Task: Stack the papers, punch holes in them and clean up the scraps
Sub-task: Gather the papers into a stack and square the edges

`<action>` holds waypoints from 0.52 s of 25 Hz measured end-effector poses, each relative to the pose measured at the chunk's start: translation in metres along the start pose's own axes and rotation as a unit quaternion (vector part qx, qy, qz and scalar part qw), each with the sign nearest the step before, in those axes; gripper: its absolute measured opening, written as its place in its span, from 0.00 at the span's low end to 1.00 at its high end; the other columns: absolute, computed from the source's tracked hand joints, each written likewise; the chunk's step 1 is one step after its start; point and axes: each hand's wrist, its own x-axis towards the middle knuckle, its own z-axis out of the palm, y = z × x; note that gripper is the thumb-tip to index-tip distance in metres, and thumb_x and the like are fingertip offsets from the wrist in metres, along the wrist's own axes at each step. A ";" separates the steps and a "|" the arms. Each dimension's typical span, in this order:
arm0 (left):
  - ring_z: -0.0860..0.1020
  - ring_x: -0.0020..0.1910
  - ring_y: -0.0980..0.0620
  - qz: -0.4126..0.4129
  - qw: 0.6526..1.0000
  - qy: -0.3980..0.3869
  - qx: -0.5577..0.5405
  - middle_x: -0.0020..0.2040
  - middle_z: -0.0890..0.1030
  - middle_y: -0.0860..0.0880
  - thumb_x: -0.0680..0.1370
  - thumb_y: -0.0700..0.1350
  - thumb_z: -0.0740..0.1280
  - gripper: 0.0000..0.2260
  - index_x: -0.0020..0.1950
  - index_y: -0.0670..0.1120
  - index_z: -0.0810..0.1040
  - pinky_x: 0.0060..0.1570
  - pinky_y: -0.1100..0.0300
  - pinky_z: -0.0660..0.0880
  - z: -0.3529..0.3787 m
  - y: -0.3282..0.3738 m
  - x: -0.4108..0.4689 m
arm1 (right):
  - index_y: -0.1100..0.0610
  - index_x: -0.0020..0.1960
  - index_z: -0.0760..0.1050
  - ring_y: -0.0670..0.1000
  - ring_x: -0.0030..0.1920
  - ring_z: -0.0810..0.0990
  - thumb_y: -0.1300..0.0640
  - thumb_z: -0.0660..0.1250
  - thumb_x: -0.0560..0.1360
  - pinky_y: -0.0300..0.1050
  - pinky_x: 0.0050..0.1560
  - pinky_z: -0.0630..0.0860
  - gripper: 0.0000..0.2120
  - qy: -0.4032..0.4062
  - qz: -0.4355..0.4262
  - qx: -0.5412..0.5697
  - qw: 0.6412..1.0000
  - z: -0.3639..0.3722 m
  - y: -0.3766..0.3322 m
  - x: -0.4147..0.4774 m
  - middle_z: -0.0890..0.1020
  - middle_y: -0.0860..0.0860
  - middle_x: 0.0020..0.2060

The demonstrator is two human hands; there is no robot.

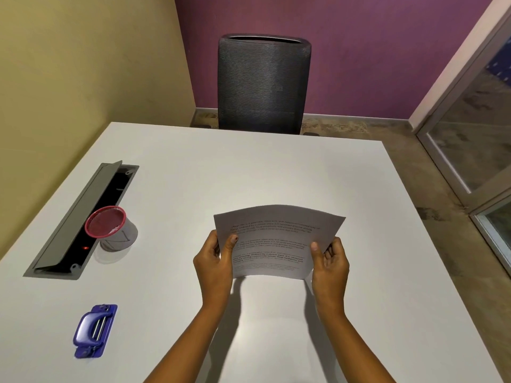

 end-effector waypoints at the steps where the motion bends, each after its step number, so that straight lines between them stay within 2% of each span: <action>1: 0.75 0.39 0.54 -0.001 1.000 0.004 0.001 0.38 0.81 0.54 0.75 0.51 0.68 0.05 0.41 0.61 0.80 0.43 0.54 0.73 0.000 0.000 0.000 | 0.48 0.50 0.74 0.49 0.54 0.81 0.62 0.64 0.78 0.41 0.53 0.75 0.09 -0.001 0.001 0.000 1.000 -0.001 0.002 0.000 0.82 0.47 0.50; 5: 0.75 0.35 0.57 0.004 0.999 0.030 -0.012 0.34 0.81 0.56 0.76 0.44 0.69 0.08 0.39 0.56 0.82 0.38 0.58 0.72 -0.003 0.004 0.004 | 0.52 0.54 0.74 0.50 0.56 0.81 0.59 0.67 0.77 0.40 0.55 0.76 0.07 0.012 0.024 -0.010 1.000 -0.007 0.012 0.001 0.82 0.50 0.53; 7: 0.75 0.33 0.59 0.014 0.998 0.051 -0.031 0.33 0.82 0.57 0.76 0.41 0.69 0.12 0.38 0.57 0.82 0.35 0.64 0.72 -0.006 0.009 0.010 | 0.48 0.56 0.74 0.48 0.58 0.79 0.56 0.69 0.76 0.35 0.54 0.76 0.10 0.023 0.043 -0.028 0.998 -0.012 0.020 -0.003 0.81 0.47 0.55; 9: 0.74 0.30 0.63 0.022 0.995 0.077 -0.052 0.31 0.81 0.58 0.76 0.39 0.70 0.13 0.36 0.55 0.82 0.31 0.69 0.71 -0.007 0.015 0.018 | 0.45 0.58 0.71 0.48 0.59 0.78 0.53 0.69 0.75 0.37 0.54 0.76 0.14 0.025 0.076 -0.067 0.995 -0.016 0.029 -0.010 0.79 0.46 0.58; 11: 0.76 0.30 0.64 0.013 0.990 0.110 -0.093 0.32 0.82 0.60 0.76 0.38 0.69 0.12 0.37 0.54 0.82 0.32 0.71 0.73 -0.007 0.020 0.027 | 0.45 0.62 0.68 0.50 0.58 0.78 0.51 0.70 0.74 0.41 0.52 0.76 0.18 0.016 0.127 -0.094 0.987 -0.017 0.037 -0.018 0.78 0.46 0.59; 13: 0.81 0.36 0.65 -0.011 0.979 0.143 -0.145 0.37 0.85 0.61 0.77 0.37 0.69 0.10 0.44 0.52 0.83 0.38 0.72 0.76 -0.008 0.023 0.034 | 0.49 0.65 0.67 0.50 0.59 0.77 0.52 0.71 0.74 0.44 0.56 0.76 0.23 0.003 0.168 -0.049 0.985 -0.013 0.040 -0.022 0.77 0.48 0.60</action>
